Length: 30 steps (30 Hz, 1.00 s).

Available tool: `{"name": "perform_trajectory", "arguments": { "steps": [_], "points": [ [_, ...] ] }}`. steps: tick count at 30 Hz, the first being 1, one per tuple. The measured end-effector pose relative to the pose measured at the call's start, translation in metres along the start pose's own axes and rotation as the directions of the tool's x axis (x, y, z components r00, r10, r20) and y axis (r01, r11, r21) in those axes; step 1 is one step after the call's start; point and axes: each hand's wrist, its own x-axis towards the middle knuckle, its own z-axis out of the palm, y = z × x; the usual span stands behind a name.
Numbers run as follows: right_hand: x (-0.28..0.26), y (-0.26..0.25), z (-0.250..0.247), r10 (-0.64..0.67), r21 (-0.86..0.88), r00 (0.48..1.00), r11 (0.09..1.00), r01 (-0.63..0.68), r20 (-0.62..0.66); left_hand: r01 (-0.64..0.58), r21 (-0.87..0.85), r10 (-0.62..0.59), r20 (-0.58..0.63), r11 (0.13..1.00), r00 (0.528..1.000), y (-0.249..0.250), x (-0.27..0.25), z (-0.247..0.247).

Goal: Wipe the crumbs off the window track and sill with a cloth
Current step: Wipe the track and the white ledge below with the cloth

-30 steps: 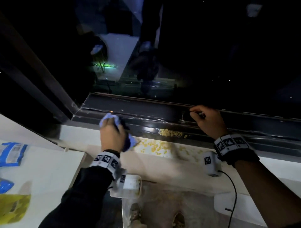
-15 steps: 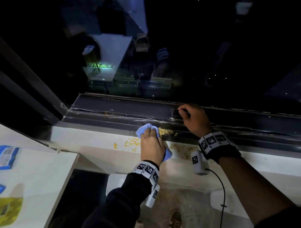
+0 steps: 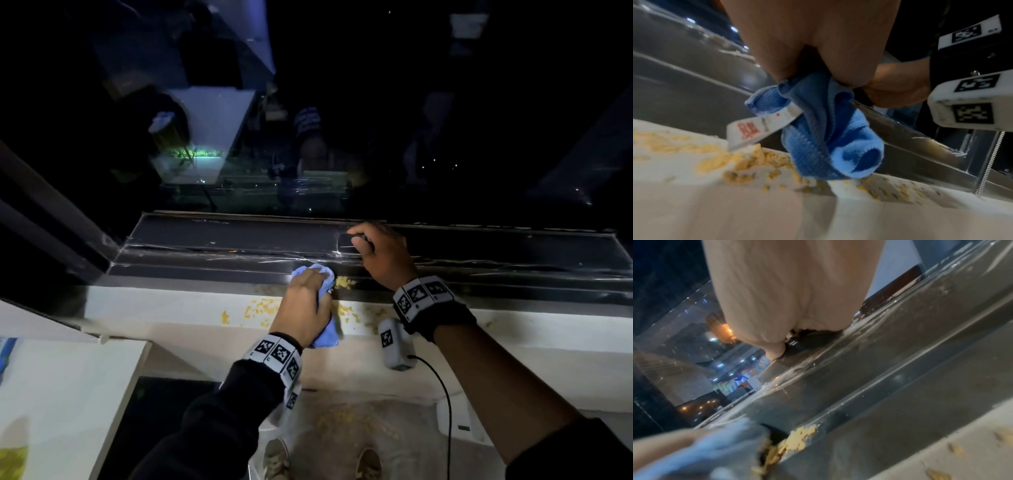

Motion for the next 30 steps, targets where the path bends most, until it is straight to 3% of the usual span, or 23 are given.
{"name": "perform_trajectory", "arguments": {
  "steps": [6, 12, 17, 21, 24, 28, 30],
  "points": [
    [0.001, 0.001, 0.0, 0.024, -0.005, 0.999, 1.0, -0.023, 0.034, -0.025, 0.016, 0.021, 0.22, 1.0, 0.975, 0.014, 0.003, 0.015],
    [0.0, 0.003, 0.001, -0.016, 0.012, 1.0, 1.0, 0.016, -0.001, -0.16, 0.096, 0.149, 0.113, 0.983, 0.982, 0.022, 0.003, 0.009],
    [0.001, 0.002, 0.003, -0.014, 0.019, 1.0, 1.0, 0.014, -0.012, -0.257, 0.08, 0.236, 0.206, 0.963, 0.95, 0.031, 0.01, 0.029],
    [0.002, 0.003, 0.004, -0.002, 0.003, 1.0, 1.0, 0.002, 0.011, -0.249, 0.191, 0.186, 0.296, 0.95, 0.937, 0.031, 0.015, 0.035],
    [0.002, 0.003, 0.004, -0.013, 0.0, 1.0, 1.0, 0.013, -0.015, -0.254, 0.123, 0.193, 0.371, 0.959, 0.908, 0.029, 0.018, 0.016],
    [0.0, 0.003, 0.006, -0.035, -0.016, 0.998, 0.999, 0.034, -0.056, -0.231, 0.171, 0.197, 0.192, 0.958, 0.961, 0.014, 0.008, -0.016],
    [0.001, 0.001, 0.008, -0.04, -0.021, 0.997, 0.999, 0.039, -0.063, -0.268, 0.153, 0.241, 0.173, 0.951, 0.955, 0.009, 0.005, -0.018]
  ]
}}
